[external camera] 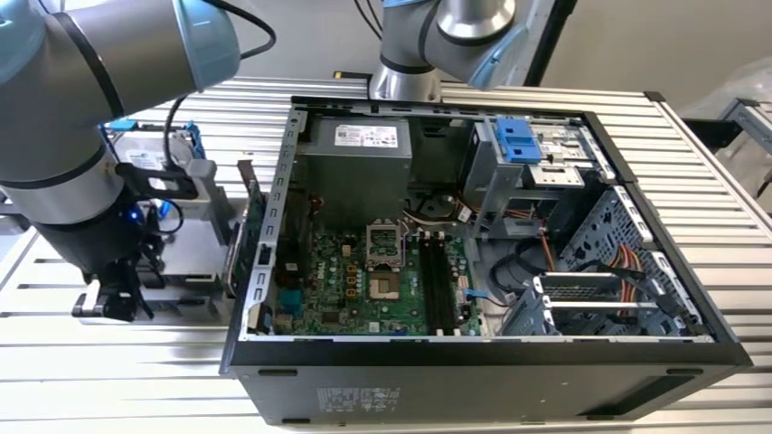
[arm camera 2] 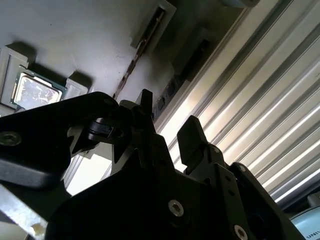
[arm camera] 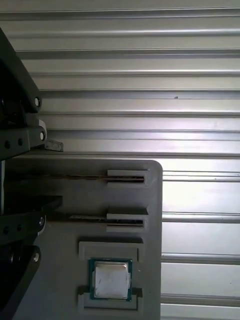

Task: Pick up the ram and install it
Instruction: 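Pick up the ram and move it above insertion slot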

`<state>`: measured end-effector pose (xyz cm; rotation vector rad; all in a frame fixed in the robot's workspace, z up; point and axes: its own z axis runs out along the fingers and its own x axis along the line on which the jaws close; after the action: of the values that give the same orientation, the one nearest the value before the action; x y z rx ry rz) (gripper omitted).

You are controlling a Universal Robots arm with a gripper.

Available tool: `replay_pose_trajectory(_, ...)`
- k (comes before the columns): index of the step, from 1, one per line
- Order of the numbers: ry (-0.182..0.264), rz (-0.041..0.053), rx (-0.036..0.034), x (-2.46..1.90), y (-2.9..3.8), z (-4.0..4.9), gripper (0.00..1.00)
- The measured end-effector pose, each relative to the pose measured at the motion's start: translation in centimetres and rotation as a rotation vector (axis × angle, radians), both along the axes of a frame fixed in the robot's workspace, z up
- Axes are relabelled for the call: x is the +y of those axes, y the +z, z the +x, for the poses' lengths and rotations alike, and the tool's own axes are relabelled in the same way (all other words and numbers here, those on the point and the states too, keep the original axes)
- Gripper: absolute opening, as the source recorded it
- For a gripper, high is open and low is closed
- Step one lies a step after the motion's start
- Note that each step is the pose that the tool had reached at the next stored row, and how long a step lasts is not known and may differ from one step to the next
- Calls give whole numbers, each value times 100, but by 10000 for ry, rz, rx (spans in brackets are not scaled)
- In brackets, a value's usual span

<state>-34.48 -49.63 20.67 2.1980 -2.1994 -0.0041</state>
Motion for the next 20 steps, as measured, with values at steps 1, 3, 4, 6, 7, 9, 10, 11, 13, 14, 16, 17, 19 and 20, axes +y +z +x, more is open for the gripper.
replay_pose_trajectory(1, 0, 0, 0, 0, -11, 0, 100)
replay_pose_trajectory(3, 0, 1, -1, 0, -34, 0, 100)
replay_pose_trajectory(4, 0, 1, -1, 0, -44, 0, 100)
replay_pose_trajectory(6, -1, 0, 1, 7, -59, -1, 100)
replay_pose_trajectory(7, -2, -1, 1, 13, -65, -2, 100)
replay_pose_trajectory(9, -1, 0, 0, 30, -78, -3, 100)
replay_pose_trajectory(10, -1, 0, 0, 36, -84, -3, 100)
replay_pose_trajectory(11, 0, 1, 0, 40, -92, -3, 100)
replay_pose_trajectory(13, 1, 0, -1, 41, -114, -3, 100)
replay_pose_trajectory(14, 1, 0, -1, 42, -129, -3, 100)
replay_pose_trajectory(16, 0, 0, -1, 42, -157, -4, 100)
replay_pose_trajectory(17, 0, 0, 0, 42, -166, -4, 100)
replay_pose_trajectory(19, -1, -2, 2, 41, -173, -4, 100)
replay_pose_trajectory(20, -1, -5, 3, 41, -172, -4, 100)
